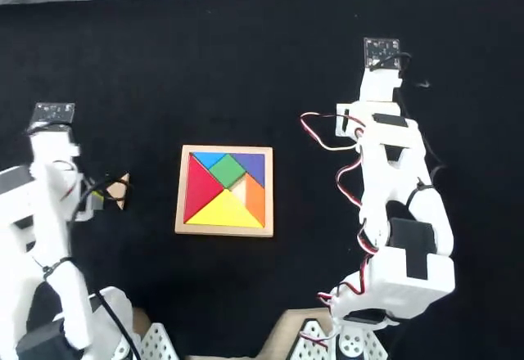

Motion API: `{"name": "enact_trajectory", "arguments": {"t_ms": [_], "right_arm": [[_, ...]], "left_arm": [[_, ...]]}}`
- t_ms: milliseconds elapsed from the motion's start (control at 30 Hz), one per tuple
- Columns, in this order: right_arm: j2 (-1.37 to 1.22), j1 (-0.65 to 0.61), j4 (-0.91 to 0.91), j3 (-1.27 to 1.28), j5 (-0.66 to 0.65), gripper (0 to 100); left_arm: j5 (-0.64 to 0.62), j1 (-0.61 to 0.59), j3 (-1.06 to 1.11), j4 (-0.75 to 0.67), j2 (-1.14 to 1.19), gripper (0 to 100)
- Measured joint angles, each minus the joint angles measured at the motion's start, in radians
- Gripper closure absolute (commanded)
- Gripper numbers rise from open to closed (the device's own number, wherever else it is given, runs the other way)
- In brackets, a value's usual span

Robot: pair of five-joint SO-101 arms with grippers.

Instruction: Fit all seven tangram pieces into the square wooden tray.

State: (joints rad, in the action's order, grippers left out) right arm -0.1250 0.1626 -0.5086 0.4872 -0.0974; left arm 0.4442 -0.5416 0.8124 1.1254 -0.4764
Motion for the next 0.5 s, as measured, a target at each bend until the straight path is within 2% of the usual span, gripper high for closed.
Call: {"name": "enact_trajectory", "arguments": {"t_ms": [67,200,267,500], "right_arm": [[0.0,0.0,0.0,0.0,0.0,98.7],[0.0,0.0,0.0,0.0,0.0,98.7],[0.0,0.0,0.0,0.0,0.0,98.7],[0.0,0.0,-0.002,0.0,0.0,98.7]], "left_arm": [[-0.02,0.051,0.048,-0.068,0.0,79],[-0.026,0.16,0.066,-0.141,0.037,69],[-0.032,0.192,0.066,-0.155,0.084,68],[-0.034,0.167,-0.057,-0.164,0.33,70]]}}
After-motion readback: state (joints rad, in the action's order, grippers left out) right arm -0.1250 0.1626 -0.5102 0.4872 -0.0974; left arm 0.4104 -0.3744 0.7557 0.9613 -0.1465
